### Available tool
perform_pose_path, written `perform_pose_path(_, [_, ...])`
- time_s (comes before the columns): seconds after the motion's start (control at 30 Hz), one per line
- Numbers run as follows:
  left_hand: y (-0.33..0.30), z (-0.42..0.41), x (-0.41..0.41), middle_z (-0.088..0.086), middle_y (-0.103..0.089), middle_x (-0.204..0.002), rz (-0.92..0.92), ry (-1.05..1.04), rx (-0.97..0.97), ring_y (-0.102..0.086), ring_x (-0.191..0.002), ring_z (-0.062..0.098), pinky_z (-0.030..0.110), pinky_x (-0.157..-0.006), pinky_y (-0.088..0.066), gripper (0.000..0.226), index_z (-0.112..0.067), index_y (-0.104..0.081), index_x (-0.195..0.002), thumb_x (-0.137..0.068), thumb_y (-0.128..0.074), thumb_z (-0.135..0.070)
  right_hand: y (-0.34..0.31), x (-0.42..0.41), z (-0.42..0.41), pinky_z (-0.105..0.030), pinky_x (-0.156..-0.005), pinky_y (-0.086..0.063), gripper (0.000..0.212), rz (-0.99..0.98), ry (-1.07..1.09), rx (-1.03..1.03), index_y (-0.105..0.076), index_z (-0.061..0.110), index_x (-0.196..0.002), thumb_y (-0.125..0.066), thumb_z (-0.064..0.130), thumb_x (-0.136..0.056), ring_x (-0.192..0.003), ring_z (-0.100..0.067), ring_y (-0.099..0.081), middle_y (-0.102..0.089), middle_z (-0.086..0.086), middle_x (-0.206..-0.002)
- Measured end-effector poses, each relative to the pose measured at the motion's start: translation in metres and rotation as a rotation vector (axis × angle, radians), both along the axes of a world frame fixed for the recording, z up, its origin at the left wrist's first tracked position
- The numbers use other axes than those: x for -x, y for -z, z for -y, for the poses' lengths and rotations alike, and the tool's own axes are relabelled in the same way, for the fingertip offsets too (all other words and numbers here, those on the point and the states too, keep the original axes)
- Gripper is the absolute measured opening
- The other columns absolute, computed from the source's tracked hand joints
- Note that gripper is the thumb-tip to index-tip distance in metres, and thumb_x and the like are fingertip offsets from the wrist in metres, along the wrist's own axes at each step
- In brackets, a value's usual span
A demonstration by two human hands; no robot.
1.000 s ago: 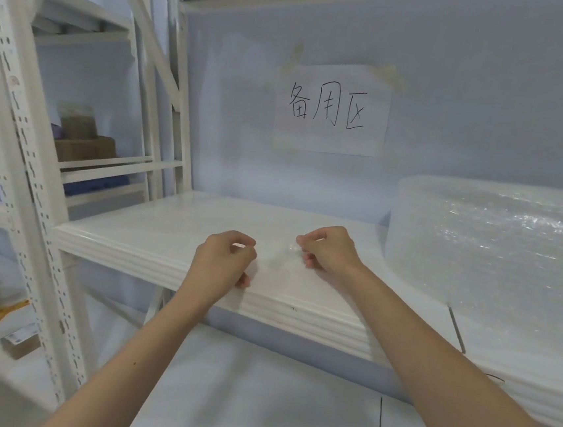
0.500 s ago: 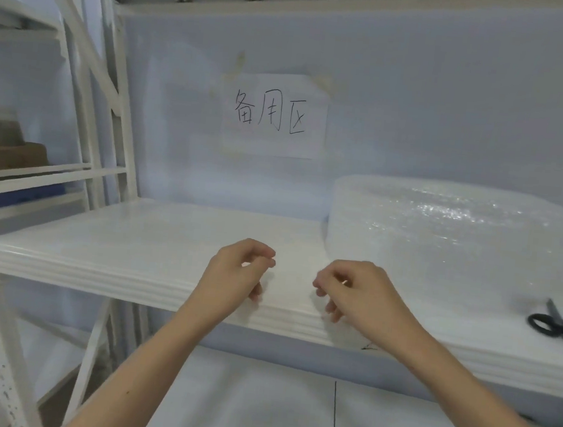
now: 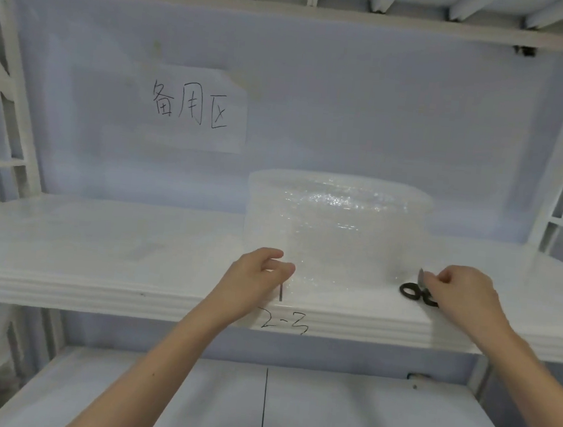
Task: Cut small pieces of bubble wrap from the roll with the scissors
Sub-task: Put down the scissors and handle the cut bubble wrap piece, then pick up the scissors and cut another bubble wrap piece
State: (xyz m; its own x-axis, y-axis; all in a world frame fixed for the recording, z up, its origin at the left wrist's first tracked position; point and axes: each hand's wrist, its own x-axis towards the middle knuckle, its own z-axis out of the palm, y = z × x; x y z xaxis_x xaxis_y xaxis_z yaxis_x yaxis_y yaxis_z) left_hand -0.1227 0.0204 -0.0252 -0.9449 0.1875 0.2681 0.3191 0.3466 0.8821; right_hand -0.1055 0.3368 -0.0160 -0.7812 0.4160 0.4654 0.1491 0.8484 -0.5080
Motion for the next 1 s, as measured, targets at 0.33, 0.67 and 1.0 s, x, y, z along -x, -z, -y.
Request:
perform_pose_path(0.33, [-0.001,-0.025,0.004,-0.002,-0.077,-0.089,-0.014,-0.008,0.012,-0.064,-0.073,0.01,0.024,-0.068,-0.049,0.012,-0.025,-0.069,-0.101,-0.09,-0.065,-0.03,-0.023,0.01,0.003,-0.027,-0.047,-0.032,0.038,0.342,0.054,-0.156,-0.045,0.008,-0.059,-0.065,0.033,-0.08,-0.053,-0.02,-0.046,-0.051,-0.006,-0.061])
perform_pose_path(0.67, [0.001,-0.03,0.002,-0.005,-0.077,-0.084,-0.036,-0.007,0.018,-0.063,-0.063,-0.005,0.013,-0.062,-0.048,0.011,-0.021,-0.074,-0.088,-0.092,-0.064,-0.022,-0.033,-0.006,0.0,-0.025,-0.048,-0.034,0.028,0.517,0.001,-0.288,-0.046,0.009,-0.071,-0.066,0.027,-0.08,-0.056,-0.018,-0.044,-0.049,-0.005,-0.071])
perform_pose_path(1.0, [0.002,-0.026,-0.011,-0.002,-0.08,-0.084,-0.017,0.0,0.067,-0.066,-0.064,-0.003,0.016,-0.071,-0.05,0.011,-0.016,-0.076,-0.091,-0.088,-0.068,-0.022,-0.045,-0.036,-0.027,-0.028,-0.048,-0.032,0.039,0.386,0.065,-0.122,-0.051,0.002,-0.066,-0.068,0.033,-0.083,-0.055,-0.026,-0.052,-0.06,-0.013,-0.059])
